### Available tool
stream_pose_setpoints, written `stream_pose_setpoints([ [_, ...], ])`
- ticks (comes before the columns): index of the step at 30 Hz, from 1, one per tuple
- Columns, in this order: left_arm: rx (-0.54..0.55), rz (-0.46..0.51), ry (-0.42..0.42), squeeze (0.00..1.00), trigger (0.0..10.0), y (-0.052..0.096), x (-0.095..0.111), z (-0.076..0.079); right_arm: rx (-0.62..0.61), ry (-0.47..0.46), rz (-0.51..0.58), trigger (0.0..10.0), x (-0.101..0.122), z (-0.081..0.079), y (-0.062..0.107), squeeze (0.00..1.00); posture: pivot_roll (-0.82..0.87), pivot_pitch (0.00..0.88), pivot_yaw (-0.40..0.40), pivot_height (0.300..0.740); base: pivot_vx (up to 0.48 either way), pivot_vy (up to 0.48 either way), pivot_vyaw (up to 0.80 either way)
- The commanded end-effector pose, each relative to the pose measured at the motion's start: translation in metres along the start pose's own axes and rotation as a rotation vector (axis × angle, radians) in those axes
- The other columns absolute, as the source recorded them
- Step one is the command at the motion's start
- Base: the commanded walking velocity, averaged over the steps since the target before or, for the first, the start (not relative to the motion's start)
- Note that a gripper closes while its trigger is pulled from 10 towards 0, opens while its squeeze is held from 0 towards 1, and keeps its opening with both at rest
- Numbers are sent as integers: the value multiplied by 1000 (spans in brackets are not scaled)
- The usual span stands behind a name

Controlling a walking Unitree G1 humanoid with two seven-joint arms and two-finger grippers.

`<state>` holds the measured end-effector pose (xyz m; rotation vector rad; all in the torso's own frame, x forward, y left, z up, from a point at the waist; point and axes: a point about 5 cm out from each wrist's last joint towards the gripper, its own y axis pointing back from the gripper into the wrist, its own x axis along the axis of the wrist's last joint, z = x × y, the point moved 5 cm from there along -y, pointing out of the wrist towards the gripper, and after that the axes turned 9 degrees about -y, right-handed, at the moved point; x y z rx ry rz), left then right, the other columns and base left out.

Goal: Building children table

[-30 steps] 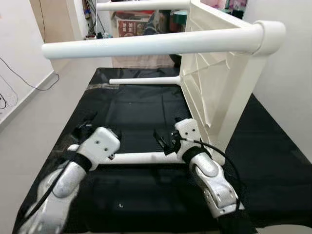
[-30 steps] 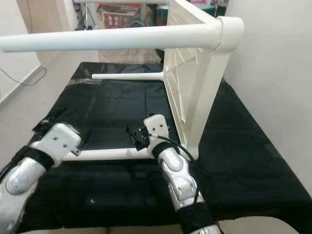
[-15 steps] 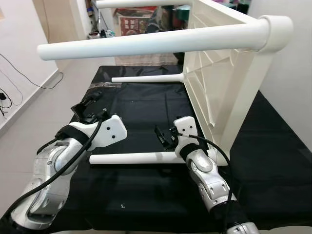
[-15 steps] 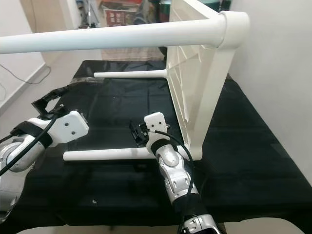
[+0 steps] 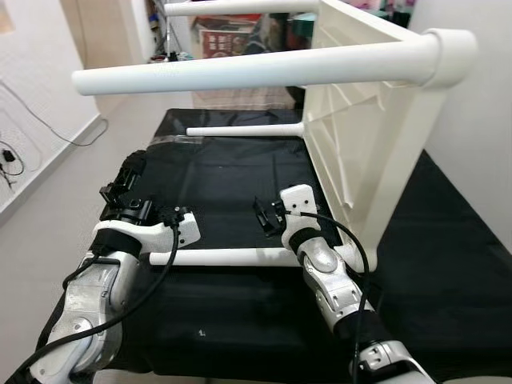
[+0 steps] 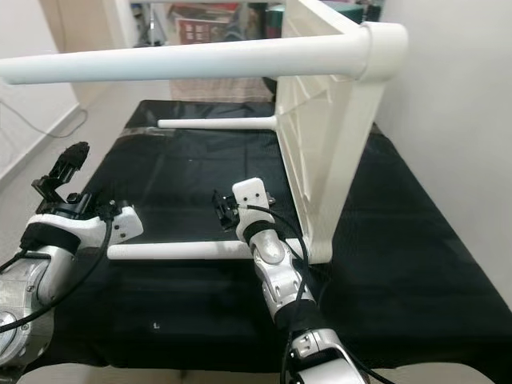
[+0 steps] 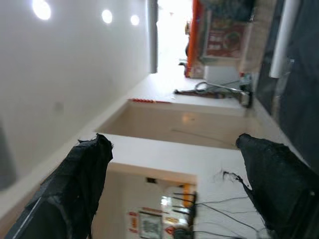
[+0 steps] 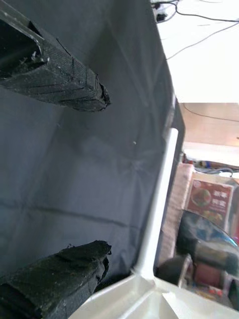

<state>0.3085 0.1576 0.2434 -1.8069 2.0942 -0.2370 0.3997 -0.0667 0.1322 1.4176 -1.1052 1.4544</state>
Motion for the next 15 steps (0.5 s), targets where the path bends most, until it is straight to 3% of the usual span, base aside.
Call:
stream_pose_setpoints([
  [1, 19, 42, -45, 0, 10000, -3, 4, -4, -1, 2, 20, 10000, 4, -2, -3, 0, 164, 0, -52, 740, 0, 0, 0],
  [3, 74, 109, -51, 0, 10000, -7, 16, -14, -10, 3, 32, 10000, 6, -5, -7, 0, 168, 0, -51, 740, 0, 0, 0],
  [7, 155, 155, -55, 0, 10000, -10, 26, -24, -25, 7, 48, 10000, 8, -5, -9, 0, 167, 0, -48, 740, 0, 0, 0],
  [8, 218, 176, -69, 0, 10000, -12, 30, -31, -31, 9, 60, 10000, 9, -6, -12, 0, 163, 0, -44, 740, 0, 0, 0],
  [15, 231, 182, -78, 0, 10000, -14, 37, -30, -35, 14, 68, 10000, 8, -6, -11, 0, 157, 0, -36, 740, 0, 0, 0],
])
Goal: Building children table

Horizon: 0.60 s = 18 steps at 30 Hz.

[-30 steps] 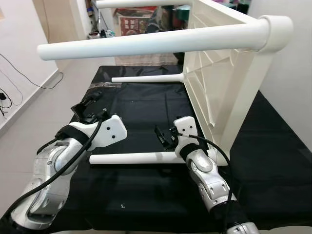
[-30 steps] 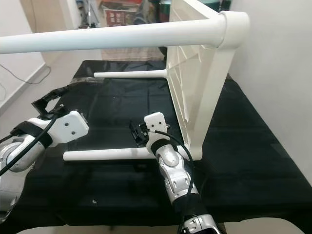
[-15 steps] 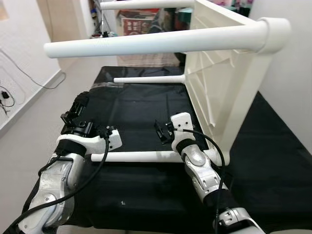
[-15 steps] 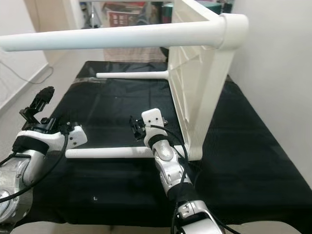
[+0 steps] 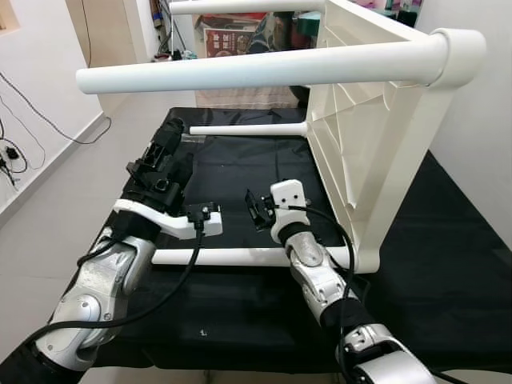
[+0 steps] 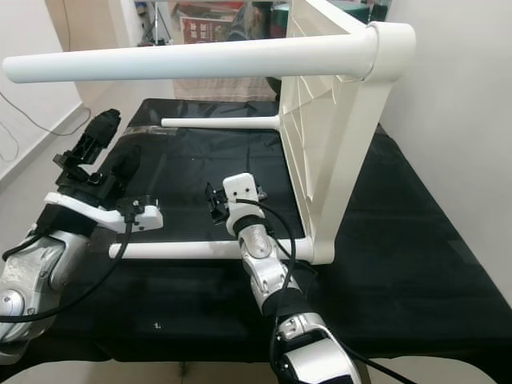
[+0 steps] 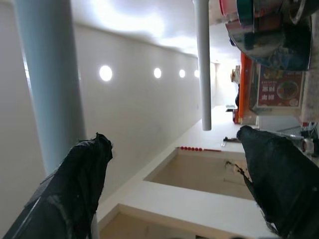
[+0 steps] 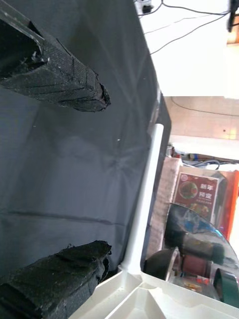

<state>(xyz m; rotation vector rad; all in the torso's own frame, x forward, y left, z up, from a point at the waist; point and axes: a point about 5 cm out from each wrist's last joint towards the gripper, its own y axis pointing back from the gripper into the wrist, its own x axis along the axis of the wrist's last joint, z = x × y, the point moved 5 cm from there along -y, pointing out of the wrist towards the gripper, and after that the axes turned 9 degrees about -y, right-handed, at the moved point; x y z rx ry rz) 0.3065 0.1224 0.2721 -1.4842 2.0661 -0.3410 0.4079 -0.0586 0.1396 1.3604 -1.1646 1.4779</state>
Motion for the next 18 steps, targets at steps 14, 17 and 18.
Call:
stream_pose_setpoints([
  [14, 159, 46, -112, 0, 10000, -15, 9, -27, 3, 21, 14, 10000, -4, -2, 0, 0, 167, 0, -49, 740, 0, 0, 0],
  [17, 192, 46, -143, 0, 10000, -17, 7, -34, 9, 25, 15, 10000, -4, -4, 0, 0, 169, 0, -49, 740, 0, 0, 0],
  [18, 192, 46, -143, 0, 10000, -17, 7, -34, 9, 25, 15, 10000, -4, -4, 0, 0, 169, 0, -49, 740, 0, 0, 0],
])
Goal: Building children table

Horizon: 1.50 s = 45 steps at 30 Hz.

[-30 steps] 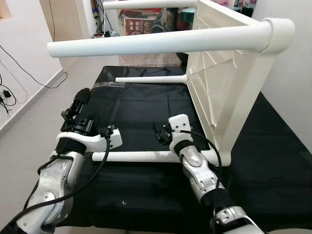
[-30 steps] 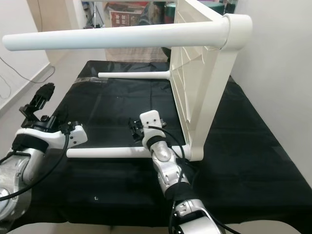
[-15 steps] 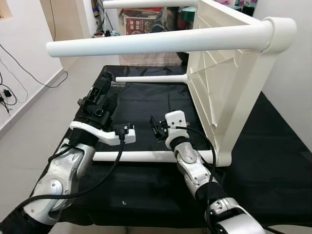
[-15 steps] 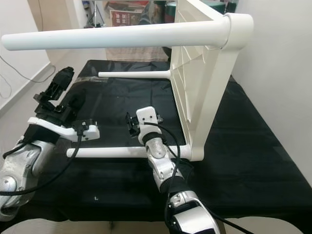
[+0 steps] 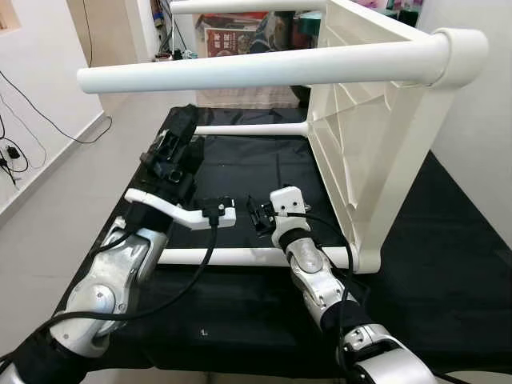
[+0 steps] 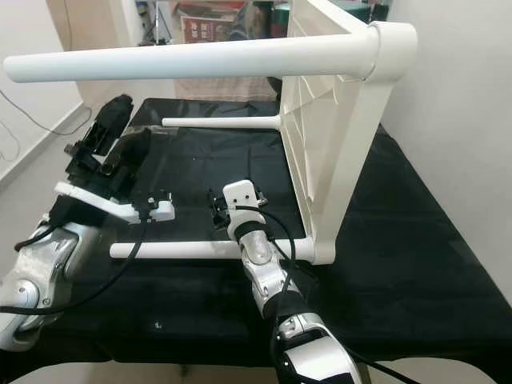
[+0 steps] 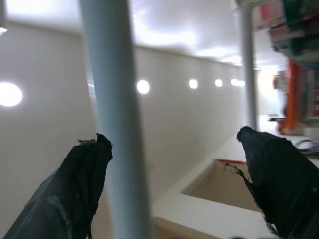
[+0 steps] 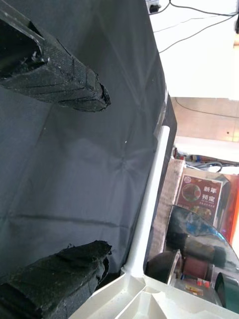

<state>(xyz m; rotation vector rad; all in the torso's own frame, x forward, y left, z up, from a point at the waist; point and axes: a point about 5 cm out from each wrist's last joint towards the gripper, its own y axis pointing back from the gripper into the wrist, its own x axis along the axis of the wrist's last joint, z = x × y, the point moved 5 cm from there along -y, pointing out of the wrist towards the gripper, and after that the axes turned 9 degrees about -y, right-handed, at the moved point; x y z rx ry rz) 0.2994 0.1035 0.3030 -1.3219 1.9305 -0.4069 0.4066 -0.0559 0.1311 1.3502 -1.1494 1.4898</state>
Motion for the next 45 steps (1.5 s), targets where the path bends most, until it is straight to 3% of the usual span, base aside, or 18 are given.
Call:
stream_pose_setpoints([
  [1, 16, 4, -37, 0, 10000, 0, -3, -2, 3, 9, 17, 10000, 4, -1, -2, 0, 169, 0, -49, 740, 0, 0, 0],
  [7, 49, -17, -50, 0, 10000, 0, -3, -9, 6, 13, 17, 10000, 2, -2, -1, 0, 170, 0, -52, 740, 0, 0, 0],
  [13, 69, -58, -76, 0, 10000, -2, -16, -12, 9, 20, 12, 10000, 0, -2, -1, 0, 170, 0, -53, 740, 0, 0, 0],
  [18, 118, -114, -136, 0, 10000, -12, -44, -25, 9, 26, 2, 10000, -2, 0, -2, 0, 172, 0, -55, 740, 0, 0, 0],
  [23, 135, -142, -160, 0, 10000, -16, -56, -30, 8, 25, -7, 10000, -4, 0, -1, 0, 173, 0, -57, 740, 0, 0, 0],
  [27, 109, -195, -121, 0, 10000, -17, -70, -26, 7, 24, -14, 10000, -6, 0, -1, 0, 171, 0, -57, 740, 0, 0, 0],
  [36, 37, -231, -54, 0, 9569, -14, -74, -10, 1, 23, -15, 10000, -6, 3, -1, 0, 163, 0, -56, 740, 0, 0, 0],
  [37, 27, -238, -45, 0, 8667, -14, -77, -8, 0, 24, -17, 10000, -6, 3, -1, 0, 163, 0, -56, 740, 0, 0, 0],
  [42, 3, -240, -8, 0, 8941, -18, -82, -2, -1, 25, -18, 10000, -6, 4, -1, 0, 161, 0, -57, 740, 0, 0, 0],
  [43, -4, -232, 3, 0, 9725, -21, -81, 0, -1, 25, -17, 10000, -6, 4, -2, 0, 159, 0, -54, 740, 0, 0, 0],
  [45, -11, -221, 5, 0, 10000, -24, -80, 1, -2, 24, -16, 10000, -5, 4, -2, 0, 155, 0, -51, 740, 0, 0, 0],
])
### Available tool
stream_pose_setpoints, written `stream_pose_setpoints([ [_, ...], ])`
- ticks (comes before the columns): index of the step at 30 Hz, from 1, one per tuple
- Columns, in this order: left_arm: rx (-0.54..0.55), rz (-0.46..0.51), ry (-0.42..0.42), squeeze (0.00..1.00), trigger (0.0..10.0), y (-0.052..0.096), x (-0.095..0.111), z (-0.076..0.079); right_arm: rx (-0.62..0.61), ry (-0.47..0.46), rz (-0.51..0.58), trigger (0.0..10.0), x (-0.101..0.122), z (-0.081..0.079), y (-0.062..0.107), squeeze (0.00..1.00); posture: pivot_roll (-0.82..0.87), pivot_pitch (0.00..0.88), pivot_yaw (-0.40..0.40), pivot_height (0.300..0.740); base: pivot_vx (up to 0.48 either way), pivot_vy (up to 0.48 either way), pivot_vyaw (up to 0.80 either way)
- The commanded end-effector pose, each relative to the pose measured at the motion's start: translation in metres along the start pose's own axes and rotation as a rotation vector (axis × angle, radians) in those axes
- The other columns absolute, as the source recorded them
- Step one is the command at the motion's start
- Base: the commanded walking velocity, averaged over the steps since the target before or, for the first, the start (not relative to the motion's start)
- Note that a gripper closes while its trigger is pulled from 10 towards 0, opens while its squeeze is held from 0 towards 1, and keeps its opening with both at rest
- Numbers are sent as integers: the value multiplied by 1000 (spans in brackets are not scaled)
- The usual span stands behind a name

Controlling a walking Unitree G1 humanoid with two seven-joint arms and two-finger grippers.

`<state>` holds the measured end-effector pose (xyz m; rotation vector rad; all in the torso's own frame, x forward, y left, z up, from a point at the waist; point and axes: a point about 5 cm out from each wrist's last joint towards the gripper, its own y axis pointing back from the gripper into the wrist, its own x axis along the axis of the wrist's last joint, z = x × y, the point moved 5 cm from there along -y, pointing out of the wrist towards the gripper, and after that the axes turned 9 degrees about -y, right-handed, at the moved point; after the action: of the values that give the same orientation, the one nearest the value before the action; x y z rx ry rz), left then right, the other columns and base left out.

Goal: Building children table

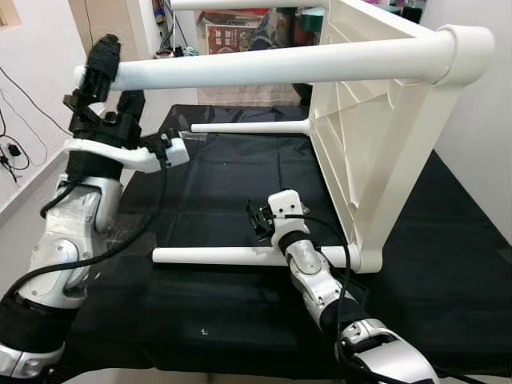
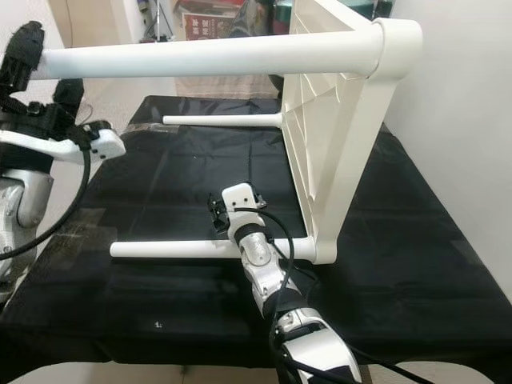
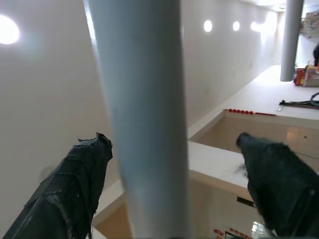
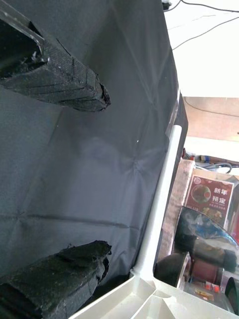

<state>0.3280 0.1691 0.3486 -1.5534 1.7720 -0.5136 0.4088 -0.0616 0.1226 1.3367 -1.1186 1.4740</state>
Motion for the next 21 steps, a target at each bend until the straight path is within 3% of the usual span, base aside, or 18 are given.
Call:
stream_pose_setpoints([
  [1, -16, 22, 15, 0, 10000, -4, 5, 2, 6, 2, 13, 10000, 3, -2, -2, 0, 155, 0, -51, 740, 0, 0, 0],
  [21, 6, 125, 108, 0, 10000, -20, 39, -2, 14, -8, 15, 10000, 3, -7, -1, 0, 145, 0, -47, 740, 0, 0, 0],
])
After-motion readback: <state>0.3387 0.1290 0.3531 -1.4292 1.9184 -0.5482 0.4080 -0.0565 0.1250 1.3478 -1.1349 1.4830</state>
